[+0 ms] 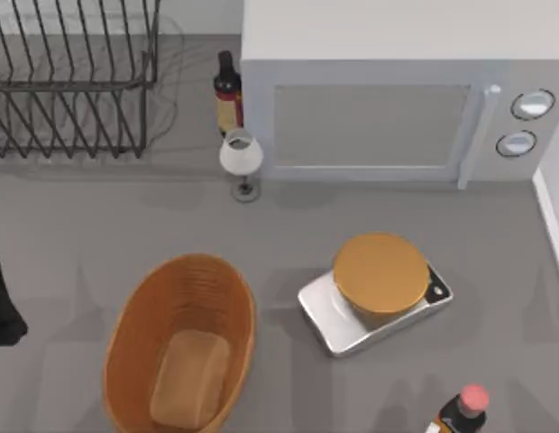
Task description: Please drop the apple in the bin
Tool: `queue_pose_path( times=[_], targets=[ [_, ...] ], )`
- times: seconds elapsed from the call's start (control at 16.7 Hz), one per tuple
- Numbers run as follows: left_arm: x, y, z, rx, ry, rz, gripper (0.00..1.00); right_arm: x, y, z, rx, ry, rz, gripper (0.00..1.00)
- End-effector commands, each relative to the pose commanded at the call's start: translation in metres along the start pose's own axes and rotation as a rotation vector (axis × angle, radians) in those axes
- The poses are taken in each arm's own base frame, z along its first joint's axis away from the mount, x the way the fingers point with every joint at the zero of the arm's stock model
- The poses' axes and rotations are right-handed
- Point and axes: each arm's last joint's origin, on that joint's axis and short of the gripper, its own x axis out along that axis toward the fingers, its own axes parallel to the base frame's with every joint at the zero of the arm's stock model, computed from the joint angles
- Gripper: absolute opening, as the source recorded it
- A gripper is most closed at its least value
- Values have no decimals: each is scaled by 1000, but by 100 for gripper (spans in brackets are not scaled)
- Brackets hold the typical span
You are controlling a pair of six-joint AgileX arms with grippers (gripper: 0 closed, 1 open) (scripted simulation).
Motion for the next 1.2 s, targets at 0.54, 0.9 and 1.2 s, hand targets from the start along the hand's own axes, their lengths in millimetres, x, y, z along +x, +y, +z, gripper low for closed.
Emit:
queue_pose_path(
  times=[0.54, 0.9, 1.2],
  targets=[
    [11, 4, 43, 241, 237, 4, 100, 0, 0, 0, 0, 0, 0, 100],
    [79, 19, 67, 563, 791, -167, 100, 0, 0, 0, 0, 0, 0, 100],
    [147, 41, 54, 738, 1175, -458, 100, 0, 0, 0, 0, 0, 0, 100]
  ],
)
